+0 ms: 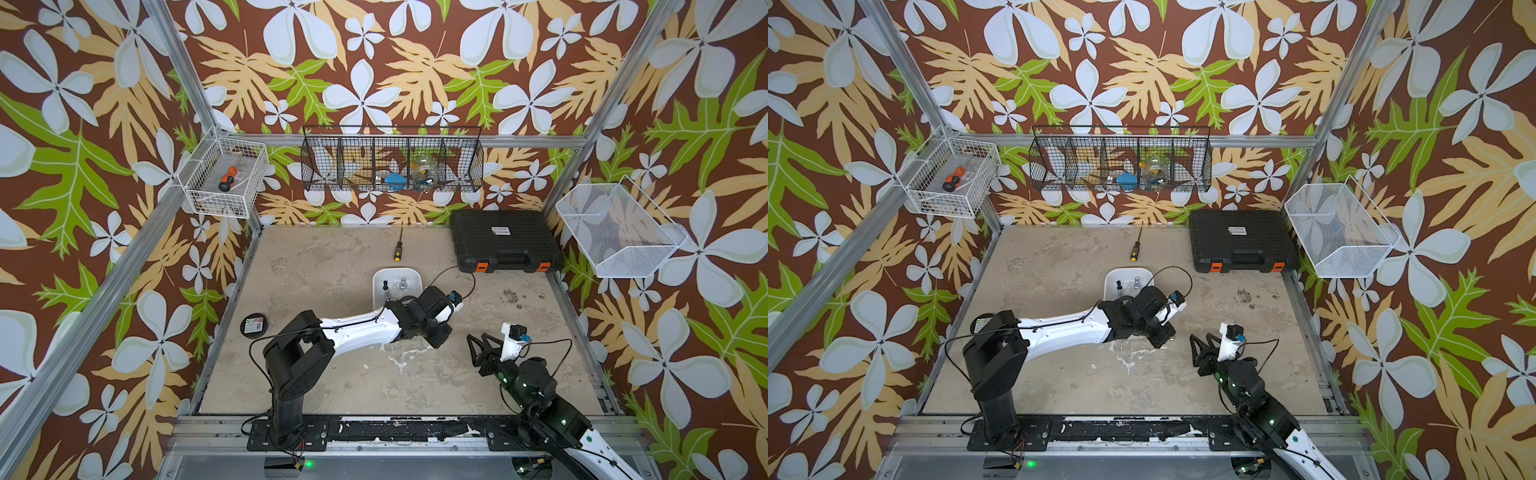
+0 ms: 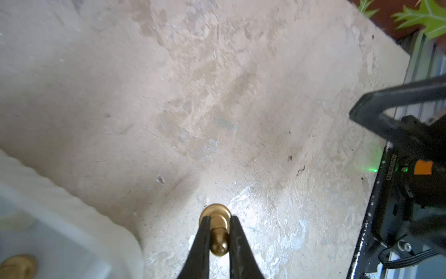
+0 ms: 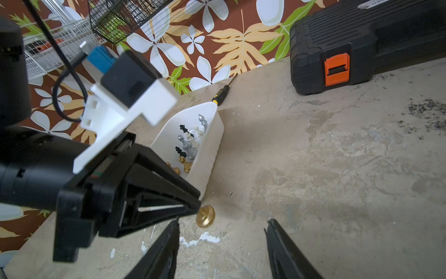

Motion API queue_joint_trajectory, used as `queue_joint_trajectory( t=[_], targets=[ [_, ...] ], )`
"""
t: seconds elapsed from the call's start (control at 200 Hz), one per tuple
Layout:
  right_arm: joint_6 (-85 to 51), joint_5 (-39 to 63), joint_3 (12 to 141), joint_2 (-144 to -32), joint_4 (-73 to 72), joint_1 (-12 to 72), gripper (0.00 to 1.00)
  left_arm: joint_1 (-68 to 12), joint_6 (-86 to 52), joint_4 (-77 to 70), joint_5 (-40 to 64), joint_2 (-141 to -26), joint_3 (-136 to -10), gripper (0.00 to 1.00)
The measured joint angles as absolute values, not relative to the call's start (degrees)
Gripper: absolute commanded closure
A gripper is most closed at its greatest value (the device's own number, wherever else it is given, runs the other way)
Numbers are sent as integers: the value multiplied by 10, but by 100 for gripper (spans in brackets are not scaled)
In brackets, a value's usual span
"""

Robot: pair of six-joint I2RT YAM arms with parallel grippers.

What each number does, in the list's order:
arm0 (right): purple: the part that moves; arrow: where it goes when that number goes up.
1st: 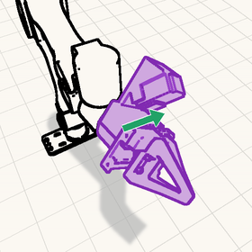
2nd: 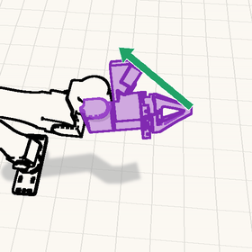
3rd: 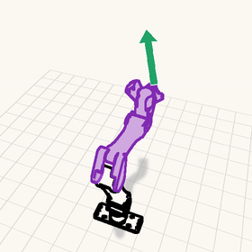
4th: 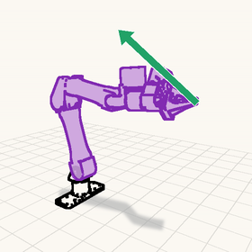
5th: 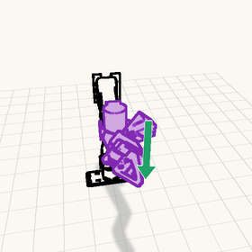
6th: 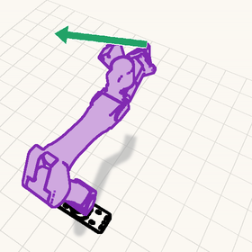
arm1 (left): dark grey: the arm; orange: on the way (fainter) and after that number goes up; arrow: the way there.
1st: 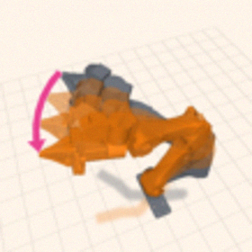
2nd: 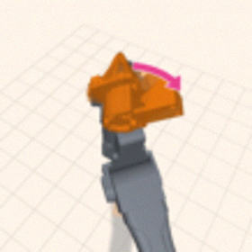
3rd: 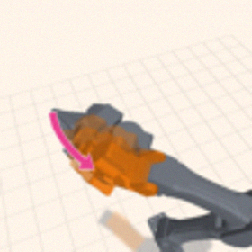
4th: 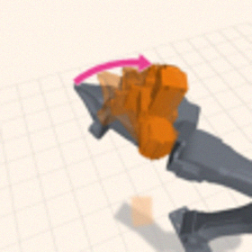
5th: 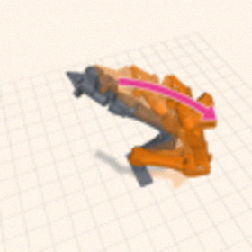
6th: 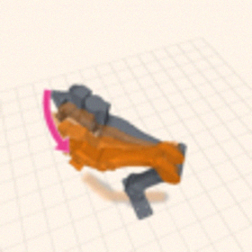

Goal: Put the chess pieces into the storage box
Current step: Place the chess piece in the storage box.

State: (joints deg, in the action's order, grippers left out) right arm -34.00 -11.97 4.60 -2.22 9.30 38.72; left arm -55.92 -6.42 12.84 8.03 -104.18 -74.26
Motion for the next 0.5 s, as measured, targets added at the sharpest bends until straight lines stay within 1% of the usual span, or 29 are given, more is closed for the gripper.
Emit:
queue_joint_trajectory(
  t=[0.12,0.3,0.5],
  targets=[
    [-327,-91,40,-24,74,387,41,-527,-77,135,92,-1018,-767,95],
    [-313,-61,36,-47,61,387,41,-471,-94,156,71,-1018,-791,95],
    [-310,-48,34,-54,56,387,41,-443,-104,171,56,-1025,-787,95]
  ],
)
